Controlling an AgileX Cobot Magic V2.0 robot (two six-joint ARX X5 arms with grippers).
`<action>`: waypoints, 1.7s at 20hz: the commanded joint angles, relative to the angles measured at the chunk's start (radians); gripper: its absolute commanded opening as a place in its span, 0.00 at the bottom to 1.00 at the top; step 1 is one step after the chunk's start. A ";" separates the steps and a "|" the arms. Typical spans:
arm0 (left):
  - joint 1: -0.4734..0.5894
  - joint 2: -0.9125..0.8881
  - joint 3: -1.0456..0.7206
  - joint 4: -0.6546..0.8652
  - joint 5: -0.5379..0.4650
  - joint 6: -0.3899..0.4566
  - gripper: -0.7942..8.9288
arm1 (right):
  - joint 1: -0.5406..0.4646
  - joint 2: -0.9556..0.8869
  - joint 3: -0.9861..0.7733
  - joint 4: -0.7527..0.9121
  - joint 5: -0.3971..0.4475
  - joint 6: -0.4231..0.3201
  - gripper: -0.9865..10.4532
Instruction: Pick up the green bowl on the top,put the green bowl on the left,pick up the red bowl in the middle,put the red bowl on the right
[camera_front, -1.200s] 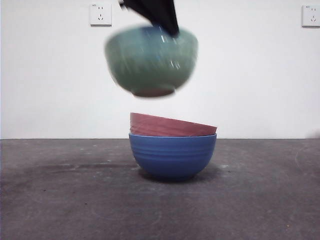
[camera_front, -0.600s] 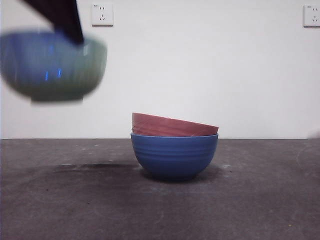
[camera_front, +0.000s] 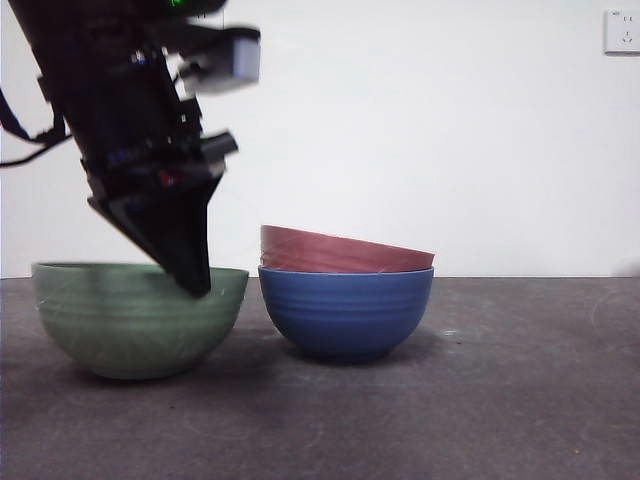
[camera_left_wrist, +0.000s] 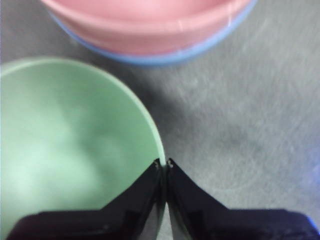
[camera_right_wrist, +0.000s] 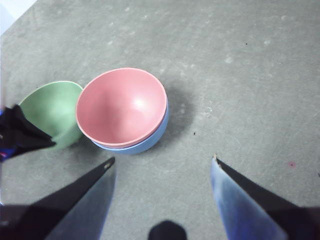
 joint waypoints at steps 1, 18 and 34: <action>0.000 0.010 -0.009 -0.028 0.000 0.011 0.20 | 0.001 0.000 0.003 0.005 -0.002 0.009 0.36; 0.093 -0.529 0.187 -0.212 -0.003 -0.114 0.41 | 0.478 0.500 0.238 0.066 0.180 -0.056 0.42; 0.191 -0.786 0.190 -0.403 -0.033 -0.127 0.40 | 0.654 0.941 0.327 0.236 0.294 -0.085 0.07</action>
